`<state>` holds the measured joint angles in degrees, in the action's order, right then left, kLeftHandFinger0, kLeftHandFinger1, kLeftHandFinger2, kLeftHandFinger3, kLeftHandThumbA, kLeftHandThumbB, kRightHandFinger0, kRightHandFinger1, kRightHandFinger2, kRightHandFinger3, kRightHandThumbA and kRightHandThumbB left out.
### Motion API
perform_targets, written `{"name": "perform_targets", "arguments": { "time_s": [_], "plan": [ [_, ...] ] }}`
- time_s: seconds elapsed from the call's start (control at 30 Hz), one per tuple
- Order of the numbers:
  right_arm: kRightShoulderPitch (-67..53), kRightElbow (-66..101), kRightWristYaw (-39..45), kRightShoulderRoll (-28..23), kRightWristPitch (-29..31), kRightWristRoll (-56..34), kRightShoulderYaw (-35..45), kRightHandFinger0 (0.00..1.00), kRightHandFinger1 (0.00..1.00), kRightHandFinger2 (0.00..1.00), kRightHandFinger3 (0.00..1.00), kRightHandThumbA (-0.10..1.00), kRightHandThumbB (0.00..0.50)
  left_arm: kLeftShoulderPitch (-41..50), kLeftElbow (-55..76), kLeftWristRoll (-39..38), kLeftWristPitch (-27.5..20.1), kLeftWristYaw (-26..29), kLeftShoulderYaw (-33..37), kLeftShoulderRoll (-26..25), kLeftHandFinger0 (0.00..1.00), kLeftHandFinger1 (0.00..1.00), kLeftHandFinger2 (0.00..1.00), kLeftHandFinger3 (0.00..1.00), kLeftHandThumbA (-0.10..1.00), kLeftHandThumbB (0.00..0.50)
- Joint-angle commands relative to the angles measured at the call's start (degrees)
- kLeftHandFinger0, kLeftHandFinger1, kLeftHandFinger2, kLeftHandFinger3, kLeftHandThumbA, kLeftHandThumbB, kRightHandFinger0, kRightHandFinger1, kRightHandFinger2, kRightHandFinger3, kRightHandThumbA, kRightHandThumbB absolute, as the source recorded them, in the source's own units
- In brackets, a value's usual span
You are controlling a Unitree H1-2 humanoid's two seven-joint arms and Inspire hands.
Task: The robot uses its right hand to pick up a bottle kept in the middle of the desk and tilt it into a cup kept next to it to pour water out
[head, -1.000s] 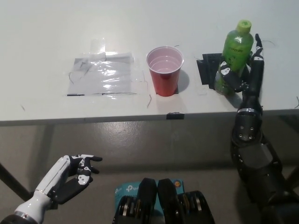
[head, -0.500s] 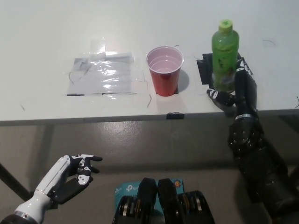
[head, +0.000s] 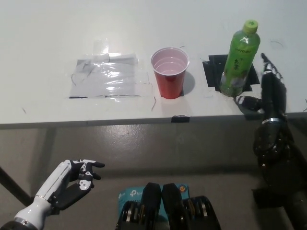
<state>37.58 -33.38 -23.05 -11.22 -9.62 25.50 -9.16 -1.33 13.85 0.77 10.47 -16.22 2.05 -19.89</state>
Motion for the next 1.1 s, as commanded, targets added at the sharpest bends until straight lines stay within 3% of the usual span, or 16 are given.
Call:
{"name": "perform_targets", "arguments": {
  "time_s": [0.0, 0.27, 0.33, 0.43, 0.5, 0.6, 0.63, 0.7, 0.77, 0.8, 0.9, 0.97, 1.07],
  "plan": [
    [-3.7, 12.4, 6.4, -1.4, -6.6, 0.5, -0.2, 1.00, 1.00, 1.00, 1.00, 1.00, 0.500, -0.2, 1.2, 0.1, -1.8, 0.2, -1.0, -1.3, 0.52, 0.60, 0.72, 0.77, 1.00, 0.369],
    [-20.6, 40.9, 18.8, -4.3, -14.8, -0.6, -4.4, 1.00, 1.00, 1.00, 1.00, 1.00, 0.500, -0.1, 0.0, -0.2, -3.8, 0.0, -1.0, -1.3, 0.46, 0.54, 0.67, 0.74, 1.00, 0.349],
    [-23.9, 48.0, 22.0, -5.7, -17.1, -1.4, -4.9, 1.00, 1.00, 1.00, 1.00, 1.00, 0.500, -0.1, 0.1, -0.1, -3.2, 0.1, -1.0, -1.3, 0.47, 0.56, 0.69, 0.76, 1.00, 0.365],
    [-30.0, 58.1, 24.1, -8.1, -14.9, -5.1, -3.9, 1.00, 1.00, 1.00, 1.00, 1.00, 0.500, 0.1, 0.6, -0.3, -2.3, 0.0, -1.1, -1.4, 0.49, 0.57, 0.69, 0.76, 1.00, 0.369],
    [-33.6, 63.1, 24.1, -10.1, -9.9, -7.6, -2.6, 1.00, 1.00, 1.00, 1.00, 1.00, 0.432, 0.1, 0.7, -0.4, -1.9, 0.2, -1.2, -1.2, 0.49, 0.56, 0.68, 0.76, 1.00, 0.371],
    [-36.2, 66.1, 24.6, -12.1, -6.8, -8.2, -2.1, 1.00, 1.00, 1.00, 1.00, 1.00, 0.405, -0.5, 0.4, -0.7, -2.0, -0.5, -1.1, -1.6, 0.50, 0.57, 0.70, 0.78, 1.00, 0.360],
    [-37.3, 66.1, 24.3, -13.2, -2.3, -9.4, -2.1, 1.00, 1.00, 1.00, 1.00, 0.89, 0.329, -0.5, 0.5, -0.5, -2.3, -0.5, -0.9, -1.7, 0.51, 0.57, 0.71, 0.78, 1.00, 0.356],
    [-37.8, 63.5, 23.7, -12.8, 2.4, -12.7, -1.8, 1.00, 1.00, 1.00, 1.00, 0.72, 0.280, -0.6, 0.6, -0.5, -1.7, -0.4, -0.9, -1.6, 0.50, 0.57, 0.70, 0.77, 1.00, 0.364],
    [-38.2, 61.7, 23.1, -11.9, 4.3, -14.2, -1.7, 1.00, 1.00, 1.00, 1.00, 0.63, 0.261, -0.6, 0.9, -0.4, -0.7, -0.6, -0.9, -1.8, 0.51, 0.58, 0.71, 0.77, 1.00, 0.369],
    [-38.4, 60.5, 22.6, -11.4, 5.6, -14.5, -1.8, 0.93, 1.00, 1.00, 1.00, 0.60, 0.258, -0.6, 0.9, -0.5, -0.9, -0.7, -0.9, -1.9, 0.51, 0.58, 0.70, 0.77, 1.00, 0.362],
    [-40.6, 54.2, 22.2, -7.7, 8.7, -20.2, -0.5, 0.75, 0.80, 0.84, 0.93, 0.44, 0.267, -0.5, 0.6, -0.5, -2.0, -1.0, -0.5, -2.0, 0.50, 0.57, 0.70, 0.77, 1.00, 0.345],
    [-40.2, 50.8, 23.7, -7.6, 10.8, -21.5, -0.6, 0.60, 0.67, 0.74, 0.92, 0.33, 0.223, -0.7, 0.8, -0.5, -1.6, -1.1, -0.6, -2.3, 0.50, 0.57, 0.71, 0.78, 1.00, 0.353],
    [-39.6, 49.1, 24.8, -7.8, 12.6, -22.1, 0.0, 0.54, 0.60, 0.69, 0.89, 0.26, 0.213, -0.8, 1.2, -0.1, -0.8, -1.1, -0.5, -2.6, 0.52, 0.59, 0.72, 0.79, 1.00, 0.366]
  ]
}}
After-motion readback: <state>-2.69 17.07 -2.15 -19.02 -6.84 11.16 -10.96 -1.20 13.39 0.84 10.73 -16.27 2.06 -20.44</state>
